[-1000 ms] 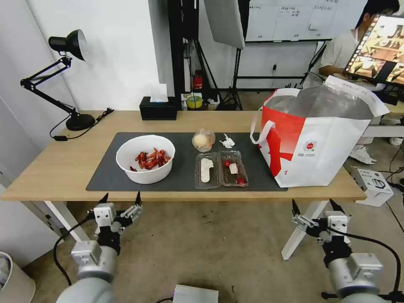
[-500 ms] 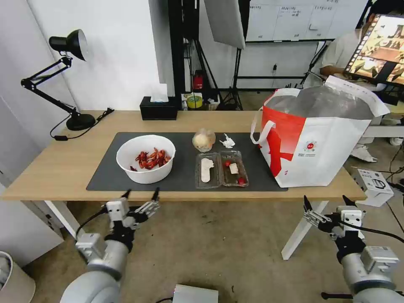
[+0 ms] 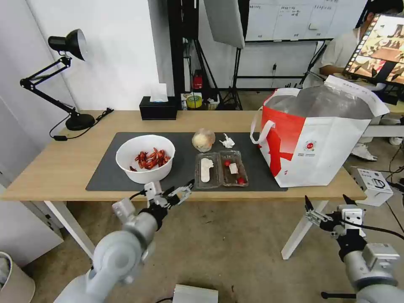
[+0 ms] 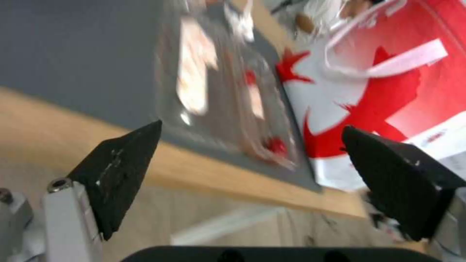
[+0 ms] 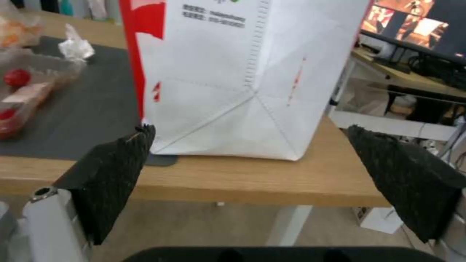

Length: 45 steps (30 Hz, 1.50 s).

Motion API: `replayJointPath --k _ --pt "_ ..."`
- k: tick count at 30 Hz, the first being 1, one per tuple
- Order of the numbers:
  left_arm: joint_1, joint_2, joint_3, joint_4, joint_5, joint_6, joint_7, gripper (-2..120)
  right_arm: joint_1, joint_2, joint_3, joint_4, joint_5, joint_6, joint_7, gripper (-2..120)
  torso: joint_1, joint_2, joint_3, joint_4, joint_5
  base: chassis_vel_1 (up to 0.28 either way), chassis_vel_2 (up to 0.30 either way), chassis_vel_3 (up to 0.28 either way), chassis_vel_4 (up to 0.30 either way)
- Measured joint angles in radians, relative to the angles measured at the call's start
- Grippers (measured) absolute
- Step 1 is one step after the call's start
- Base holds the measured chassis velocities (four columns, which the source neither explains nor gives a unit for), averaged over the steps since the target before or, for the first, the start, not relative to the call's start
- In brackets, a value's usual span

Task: Pick up the trash from the table and place it into the takeout bag.

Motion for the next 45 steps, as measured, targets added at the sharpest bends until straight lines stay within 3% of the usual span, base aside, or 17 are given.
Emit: replayJointPath --k 1,2,5,11,22,35,45 --pt "-0.023 -0.029 0.009 -0.001 -0.061 0.03 -0.064 100 -0.001 -0.001 0.003 -0.002 0.002 0.0 0.003 100 0.0 0.0 0.0 -0.0001 0.0 0.0 0.0 0.0 0.0" --pt "-0.023 -0.029 0.009 -0.001 -0.061 0.03 -0.064 100 -0.001 -0.001 0.003 -0.002 0.002 0.0 0.003 100 0.0 0.0 0.0 -0.0001 0.0 0.0 0.0 0.0 0.0" --pt "-0.06 -0.108 0.028 0.021 -0.147 0.066 -0.169 100 -0.009 0.014 0.006 -0.004 0.001 0.0 0.007 100 0.0 0.0 0.0 -0.0001 0.0 0.0 0.0 0.0 0.0" --pt "-0.075 -0.203 0.039 0.08 -0.175 0.063 -0.209 100 -0.02 0.036 0.007 -0.004 -0.007 0.0 0.011 100 0.0 0.0 0.0 -0.0001 0.0001 0.0 0.0 0.0 0.0" --pt "-0.104 -0.293 0.012 0.141 -0.213 0.032 -0.208 100 -0.033 0.048 0.005 -0.006 -0.022 0.0 0.013 100 0.0 0.0 0.0 0.0 0.0 0.0 0.0 0.0 0.0" --pt "-0.113 -0.317 0.018 0.161 -0.2 0.032 -0.198 100 -0.025 0.046 0.0 -0.015 -0.021 0.003 0.027 100 0.0 0.0 0.0 0.0001 0.0 0.0 0.0 0.0 0.0" --pt "-0.149 -0.379 0.041 0.212 -0.172 0.032 -0.197 100 -0.023 0.052 -0.002 -0.028 -0.026 0.004 0.03 100 0.0 0.0 0.0 0.0 0.0 0.0 0.0 0.0 0.0"
